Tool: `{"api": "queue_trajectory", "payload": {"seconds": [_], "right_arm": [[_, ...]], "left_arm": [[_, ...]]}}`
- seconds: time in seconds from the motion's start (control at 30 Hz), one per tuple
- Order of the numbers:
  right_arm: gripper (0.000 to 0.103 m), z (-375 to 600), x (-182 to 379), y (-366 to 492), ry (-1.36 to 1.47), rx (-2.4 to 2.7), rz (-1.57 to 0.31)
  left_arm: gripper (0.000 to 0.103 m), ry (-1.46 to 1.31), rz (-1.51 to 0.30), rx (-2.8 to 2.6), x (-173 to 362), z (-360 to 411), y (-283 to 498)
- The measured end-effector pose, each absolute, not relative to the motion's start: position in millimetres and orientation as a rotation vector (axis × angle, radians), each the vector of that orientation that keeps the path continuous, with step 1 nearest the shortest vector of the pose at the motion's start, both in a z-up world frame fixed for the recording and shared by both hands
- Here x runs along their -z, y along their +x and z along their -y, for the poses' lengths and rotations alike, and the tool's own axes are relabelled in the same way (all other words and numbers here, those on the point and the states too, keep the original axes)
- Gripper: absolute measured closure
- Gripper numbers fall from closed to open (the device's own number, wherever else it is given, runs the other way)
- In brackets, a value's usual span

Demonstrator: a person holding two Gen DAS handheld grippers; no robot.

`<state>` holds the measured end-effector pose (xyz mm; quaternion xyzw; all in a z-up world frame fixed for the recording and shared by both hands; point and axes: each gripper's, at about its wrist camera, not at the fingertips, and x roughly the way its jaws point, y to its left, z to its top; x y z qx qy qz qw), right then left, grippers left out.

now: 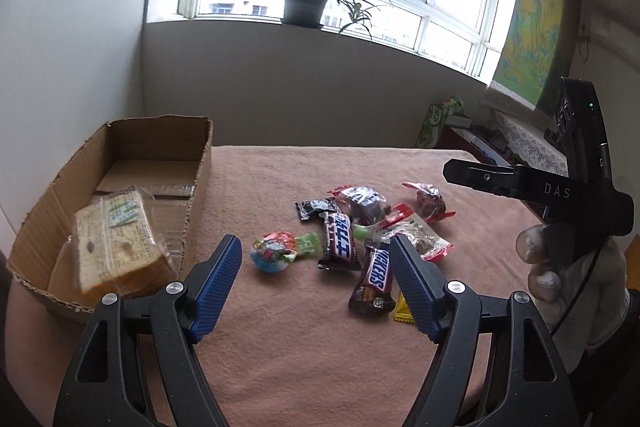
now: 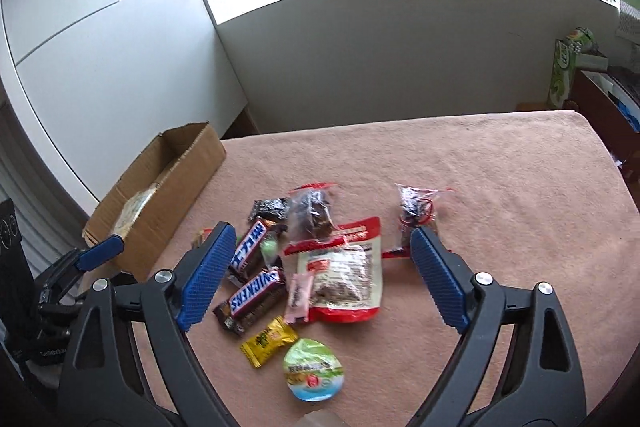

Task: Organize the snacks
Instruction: 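Grasp the Snickers bar with the left gripper while the right grasps the dark snack bag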

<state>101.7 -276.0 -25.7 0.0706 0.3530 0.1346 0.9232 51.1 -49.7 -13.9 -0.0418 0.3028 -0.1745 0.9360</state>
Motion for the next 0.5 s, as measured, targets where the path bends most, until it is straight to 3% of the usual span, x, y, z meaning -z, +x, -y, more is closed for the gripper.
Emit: {"api": "queue_trajectory", "payload": {"seconds": [0.4,0.5], "right_arm": [[0.016,301,51,101,0.081,-0.183,-0.754],[0.025,307,56,116,0.099,-0.162,-0.771]], "left_arm": [[0.027,-0.030,-0.718,0.390,39,78,56],[0.029,-0.030,-0.738,0.395,45,81,59]]}}
